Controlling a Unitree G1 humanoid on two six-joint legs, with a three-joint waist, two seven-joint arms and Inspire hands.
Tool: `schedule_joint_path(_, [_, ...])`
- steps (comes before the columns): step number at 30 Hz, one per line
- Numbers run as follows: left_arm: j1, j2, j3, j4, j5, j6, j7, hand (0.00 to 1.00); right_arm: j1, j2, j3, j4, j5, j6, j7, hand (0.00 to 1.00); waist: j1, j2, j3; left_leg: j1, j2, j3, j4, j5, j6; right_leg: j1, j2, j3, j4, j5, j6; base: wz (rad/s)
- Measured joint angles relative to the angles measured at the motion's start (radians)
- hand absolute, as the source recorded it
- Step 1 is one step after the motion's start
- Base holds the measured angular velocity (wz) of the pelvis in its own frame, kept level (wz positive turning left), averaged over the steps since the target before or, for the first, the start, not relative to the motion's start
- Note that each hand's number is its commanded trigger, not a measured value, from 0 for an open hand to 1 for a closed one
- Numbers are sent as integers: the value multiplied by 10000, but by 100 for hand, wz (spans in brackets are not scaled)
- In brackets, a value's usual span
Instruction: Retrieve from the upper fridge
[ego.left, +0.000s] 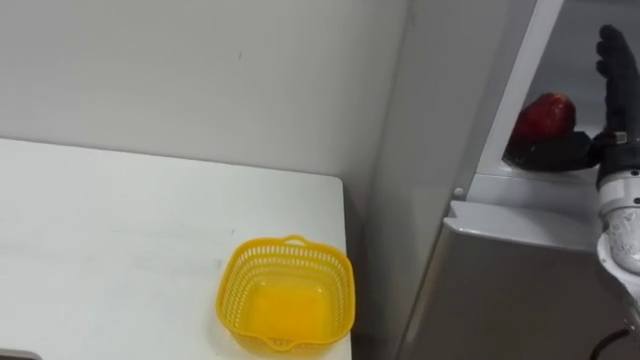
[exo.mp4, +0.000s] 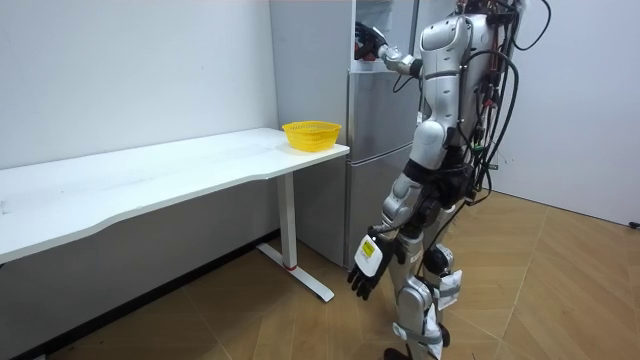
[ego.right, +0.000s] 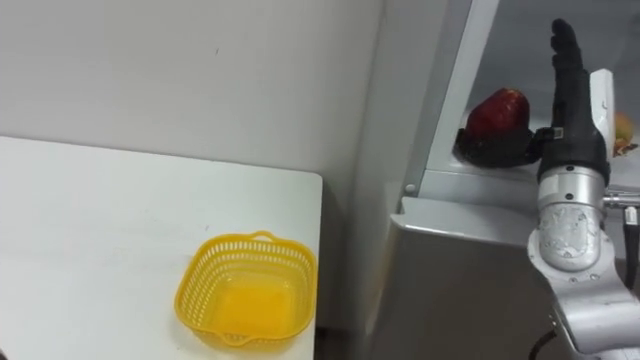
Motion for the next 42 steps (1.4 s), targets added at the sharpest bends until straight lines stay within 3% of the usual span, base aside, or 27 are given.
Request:
schedule_joint_path(15, [47, 270, -4, -55, -8, 139, -378, 0, -28, -92, 31, 497, 1, 1, 909, 0, -14, -297, 35, 14, 8, -111, 24, 2, -2, 110, -23, -68, -10, 0, 0, 2])
schedule_joint_path(28, [87, 260, -41, -219, 362, 371, -580, 0, -777, -388, 119, 1664, 976, 127, 2345, 0, -33, -167, 40, 8, -42, -80, 20, 0, -3, 109, 16, -75, 1, 1, -1, 0])
schedule_joint_path(32, [89, 258, -40, -239, 363, 408, -589, 0, -798, -412, 218, 2114, 1926, 117, 2965, 0, -38, -117, 16, 148, -53, -109, 60, 1, -2, 227, 3, -53, -21, 1, -1, 0])
schedule_joint_path(42, [99, 240, -15, -319, 359, 901, -539, 0, -1103, -661, 207, 3027, 2972, 608, 4104, 0, -24, -133, -23, 212, -48, -121, 60, 0, -3, 382, -10, -134, -13, 1, -2, 1])
